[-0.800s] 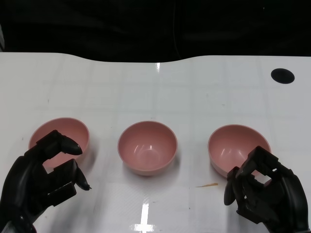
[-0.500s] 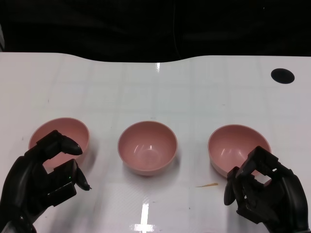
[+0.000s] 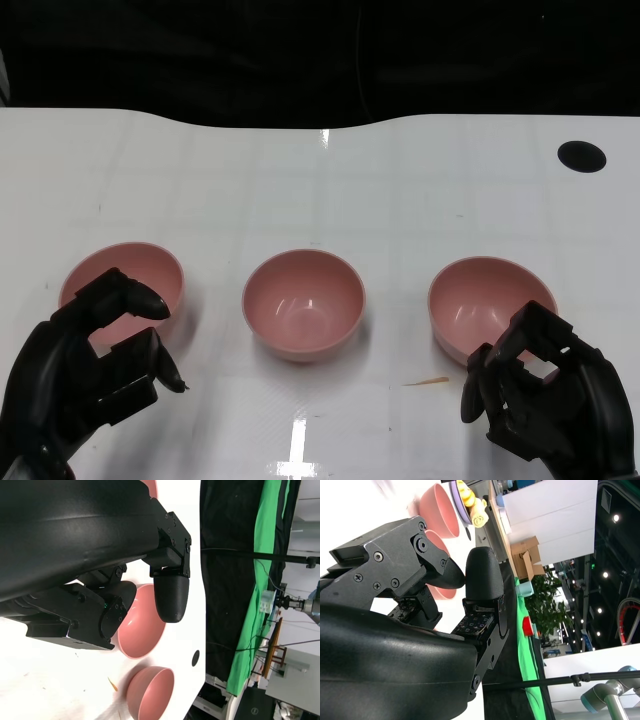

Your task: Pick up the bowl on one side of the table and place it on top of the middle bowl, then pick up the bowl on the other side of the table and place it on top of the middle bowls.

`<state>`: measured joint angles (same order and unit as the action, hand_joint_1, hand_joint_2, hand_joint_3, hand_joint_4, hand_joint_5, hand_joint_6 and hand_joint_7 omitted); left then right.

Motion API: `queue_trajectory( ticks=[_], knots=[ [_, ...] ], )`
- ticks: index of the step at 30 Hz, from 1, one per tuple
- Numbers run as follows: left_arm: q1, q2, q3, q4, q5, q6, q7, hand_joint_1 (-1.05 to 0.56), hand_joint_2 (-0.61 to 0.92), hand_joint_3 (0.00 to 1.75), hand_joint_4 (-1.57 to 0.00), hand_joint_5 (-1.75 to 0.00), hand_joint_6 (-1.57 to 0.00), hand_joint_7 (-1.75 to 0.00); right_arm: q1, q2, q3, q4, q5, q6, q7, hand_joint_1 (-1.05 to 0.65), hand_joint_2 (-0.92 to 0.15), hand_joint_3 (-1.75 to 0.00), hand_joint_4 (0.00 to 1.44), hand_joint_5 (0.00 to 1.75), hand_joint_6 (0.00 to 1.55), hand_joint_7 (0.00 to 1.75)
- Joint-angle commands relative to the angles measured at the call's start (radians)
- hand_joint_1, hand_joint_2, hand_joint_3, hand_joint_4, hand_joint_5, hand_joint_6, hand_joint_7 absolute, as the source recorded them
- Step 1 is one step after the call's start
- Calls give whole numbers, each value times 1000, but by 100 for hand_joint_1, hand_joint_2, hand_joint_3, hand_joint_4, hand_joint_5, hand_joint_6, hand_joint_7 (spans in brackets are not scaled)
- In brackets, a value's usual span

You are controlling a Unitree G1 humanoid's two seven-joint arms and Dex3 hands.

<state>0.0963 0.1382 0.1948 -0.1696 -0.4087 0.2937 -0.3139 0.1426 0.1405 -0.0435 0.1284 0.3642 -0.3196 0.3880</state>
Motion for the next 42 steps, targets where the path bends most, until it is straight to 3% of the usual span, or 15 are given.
queue_trajectory(
  ticks=[1,9,10,12,15,16,19,24,28,32,42],
  knots=[
    [4,11,8,9,-3,-19,-12,26,92,119,-67,-175,-45,-175,8,-8,-3,-20,9,10,-3,-6,-58,-117,92,175,76,153],
    [13,11,2,-6,12,-40,-9,27,92,119,-68,-175,-45,-175,5,-5,-5,-11,5,-8,-1,-6,-57,-117,92,175,75,154],
    [20,12,-3,-18,25,-53,-7,23,88,115,-51,-175,-32,-166,6,-4,-5,-13,4,-6,-5,-6,-57,-117,93,175,76,154],
    [32,22,-16,-37,65,-95,-4,18,85,109,-35,-175,-23,-157,7,-4,-5,-15,2,-4,-8,-6,-57,-117,93,175,76,154],
    [53,60,-45,-66,214,-223,22,0,78,88,-25,-150,-29,-120,6,-4,-5,-12,-1,-9,-8,-6,-57,-117,93,175,76,155],
    [58,73,-54,-74,271,-258,37,-6,79,74,-26,-130,-35,-100,5,-2,-5,-11,-1,-10,-8,-6,-57,-117,93,175,75,155],
    [74,113,-71,-93,459,-386,103,-22,89,33,-36,-90,-53,-56,1,-3,-5,-6,5,-12,0,-6,-58,-117,92,175,75,155],
    [114,156,-95,-225,845,-382,255,-41,90,3,-54,-32,-74,-12,4,-6,-3,-9,-6,-13,-8,-6,-58,-115,92,175,75,154],
    [103,192,-111,-249,1103,-368,343,-58,80,0,-63,-16,-79,-4,4,-5,-4,-10,0,-7,-5,-6,-58,-115,92,175,75,154],
    [79,212,-129,-238,1237,-330,352,-63,73,0,-64,-11,-78,-2,3,-6,-3,-9,-3,-8,-6,-5,-58,-114,91,175,75,153],
    [-74,288,-217,17,1390,-236,329,-78,77,1,-60,-2,-67,0,-1,-1,-1,-3,-1,-8,-9,-6,-59,-111,91,175,76,152]
  ],
)
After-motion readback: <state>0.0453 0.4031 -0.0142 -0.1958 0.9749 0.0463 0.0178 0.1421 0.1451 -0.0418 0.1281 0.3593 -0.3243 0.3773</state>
